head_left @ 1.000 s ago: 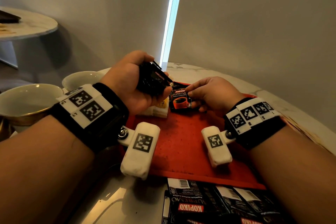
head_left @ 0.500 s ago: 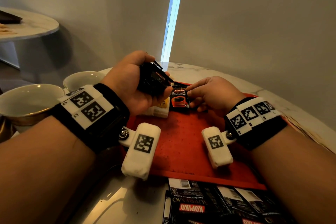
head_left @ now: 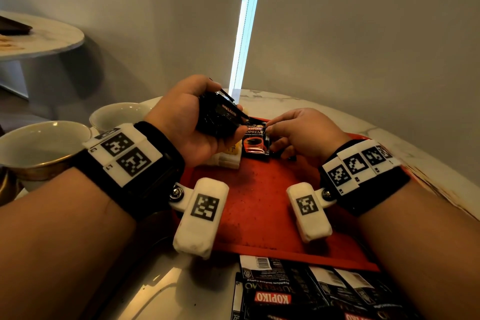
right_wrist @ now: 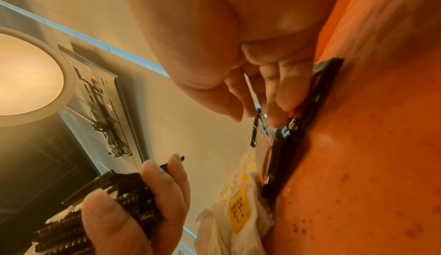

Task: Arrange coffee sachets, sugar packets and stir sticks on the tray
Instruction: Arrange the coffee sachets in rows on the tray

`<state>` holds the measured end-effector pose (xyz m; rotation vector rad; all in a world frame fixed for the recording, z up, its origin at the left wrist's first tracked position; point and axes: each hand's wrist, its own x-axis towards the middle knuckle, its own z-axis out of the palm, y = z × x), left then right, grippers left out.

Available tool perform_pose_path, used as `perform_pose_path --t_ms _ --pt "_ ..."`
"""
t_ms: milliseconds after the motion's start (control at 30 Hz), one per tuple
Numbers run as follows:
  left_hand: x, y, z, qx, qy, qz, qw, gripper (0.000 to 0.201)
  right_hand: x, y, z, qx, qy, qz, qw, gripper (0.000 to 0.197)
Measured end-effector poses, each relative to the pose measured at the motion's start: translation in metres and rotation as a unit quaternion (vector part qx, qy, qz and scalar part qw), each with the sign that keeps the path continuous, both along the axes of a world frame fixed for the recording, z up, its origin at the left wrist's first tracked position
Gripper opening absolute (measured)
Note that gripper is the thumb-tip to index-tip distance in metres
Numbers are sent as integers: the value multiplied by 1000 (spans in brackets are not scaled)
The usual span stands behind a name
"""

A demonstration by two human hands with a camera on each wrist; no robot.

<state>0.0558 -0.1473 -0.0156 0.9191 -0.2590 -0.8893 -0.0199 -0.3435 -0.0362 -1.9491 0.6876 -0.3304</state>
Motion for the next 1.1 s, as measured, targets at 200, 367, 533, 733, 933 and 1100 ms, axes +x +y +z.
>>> perform_pose_path --t_ms 200,367,533,733,933,1100 --pt "0 0 -1 -5 -3 5 1000 50 -3 -5 -1 -1 -18 -7 1000 9" --pt "-4 1 -1 17 -21 -8 1000 51 -7 -5 5 24 -110 21 993 15" --pt "-5 4 -1 19 -43 -45 998 41 -14 -1 16 16 -203 170 964 36" --pt "-4 3 -3 -5 -45 -33 998 30 -24 11 24 -66 -185 234 952 43" --pt "-5 2 -3 7 -57 -40 998 27 -24 16 27 -131 -187 227 947 39" --pt "-6 2 -2 15 -64 -44 997 25 -22 17 26 -131 -209 211 946 30"
